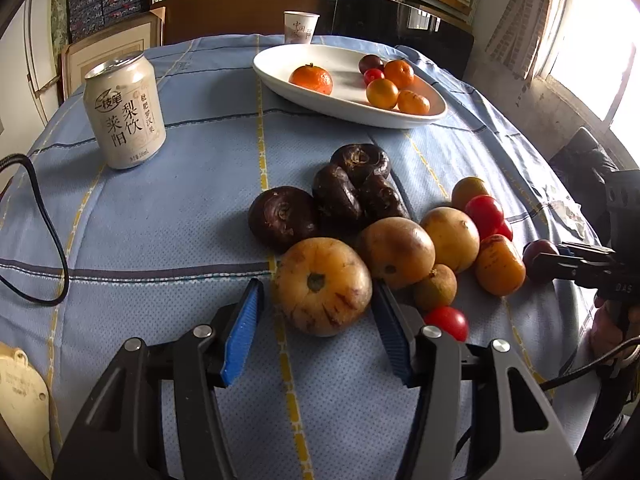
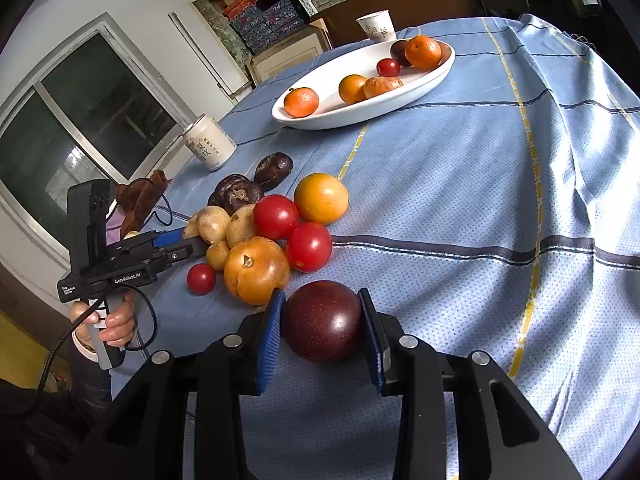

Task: Organize fruits
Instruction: 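Grasp the dark red plum with the right gripper while the left gripper approaches a tomato, then carry the plum with the right gripper while the left carries a pale striped tomato, release both on the plate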

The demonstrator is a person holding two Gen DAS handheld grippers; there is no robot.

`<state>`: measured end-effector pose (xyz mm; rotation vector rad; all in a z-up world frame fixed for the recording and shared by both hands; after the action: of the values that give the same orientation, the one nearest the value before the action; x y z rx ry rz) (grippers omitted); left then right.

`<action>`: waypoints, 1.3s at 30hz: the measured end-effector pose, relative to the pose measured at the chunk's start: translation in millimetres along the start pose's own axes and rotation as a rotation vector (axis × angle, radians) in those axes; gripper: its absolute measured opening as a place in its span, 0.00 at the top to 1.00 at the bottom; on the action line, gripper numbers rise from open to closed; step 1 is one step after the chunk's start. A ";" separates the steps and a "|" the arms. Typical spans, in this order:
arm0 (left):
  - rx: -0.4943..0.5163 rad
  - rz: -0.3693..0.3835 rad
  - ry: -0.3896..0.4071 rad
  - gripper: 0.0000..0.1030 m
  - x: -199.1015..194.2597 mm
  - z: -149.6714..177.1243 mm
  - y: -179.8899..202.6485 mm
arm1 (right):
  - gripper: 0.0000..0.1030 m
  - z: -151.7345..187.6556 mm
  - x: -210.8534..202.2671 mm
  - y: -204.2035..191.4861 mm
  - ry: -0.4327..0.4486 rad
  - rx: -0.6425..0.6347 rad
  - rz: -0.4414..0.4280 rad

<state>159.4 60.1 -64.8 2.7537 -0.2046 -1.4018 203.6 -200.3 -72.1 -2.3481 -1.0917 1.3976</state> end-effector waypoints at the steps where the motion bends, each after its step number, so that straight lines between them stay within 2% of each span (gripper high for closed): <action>1: 0.001 -0.001 0.000 0.47 -0.5 0.3 0.1 | 0.64 0.0 0.0 0.0 -0.001 -0.001 0.000; 6: 0.001 -0.003 -0.001 0.47 1.4 -1.7 0.2 | 0.64 0.5 -1.2 2.1 -0.005 -0.001 0.000; 8: 0.006 -0.005 -0.001 0.50 1.3 -1.5 1.1 | 0.64 1.2 -1.3 1.8 -0.006 0.000 0.001; 10: 0.012 0.002 0.001 0.56 1.0 -1.7 2.1 | 0.64 1.2 -0.5 1.3 -0.008 0.000 0.000; 14: 0.003 -0.002 0.009 0.57 -0.7 -1.5 0.3 | 0.64 1.5 -0.3 1.1 -0.007 0.002 -0.004; 20: -0.072 0.002 0.080 0.57 -16.1 -0.7 -14.2 | 0.64 0.8 -3.0 2.0 0.015 0.016 -0.020; 24: -0.108 0.011 0.136 0.57 -27.7 -3.6 -21.6 | 0.64 -4.9 -5.9 -1.9 0.046 0.023 -0.100; 26: -0.100 -0.037 0.166 0.57 -34.9 -11.2 -22.5 | 0.64 -14.1 -1.8 -5.3 0.020 0.035 -0.144; 28: -0.071 -0.055 0.169 0.57 -39.0 -25.2 -20.1 | 0.64 -33.5 1.0 -11.0 0.021 0.042 -0.153; 31: -0.027 0.042 0.153 0.57 -39.8 -62.7 -10.1 | 0.64 -69.9 2.0 -18.3 0.107 0.027 -0.083; 34: 0.028 0.067 0.135 0.57 -31.5 -97.7 0.2 | 0.64 -105.1 11.6 -15.3 0.197 0.031 0.000; 38: 0.028 0.154 0.067 0.57 -1.9 -148.4 9.8 | 0.64 -131.4 38.3 -3.3 0.219 0.068 0.015; 39: 0.034 0.153 0.059 0.57 5.3 -157.0 13.1 | 0.64 -137.0 45.5 -0.5 0.216 0.079 0.005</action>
<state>287.9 43.2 24.7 2.7342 -0.4302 -1.2898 329.0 -142.8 -29.6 -2.3792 -0.9543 1.1340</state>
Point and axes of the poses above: each gripper's, at about its wrist camera, not at the fingertips, and x roughly the way its jaws point, y to its right, z to its underside, the point moved 2 cm from there along x, roughly the way its jaws point, and after that the axes turned 3 degrees about x, right-handed, at the moved point
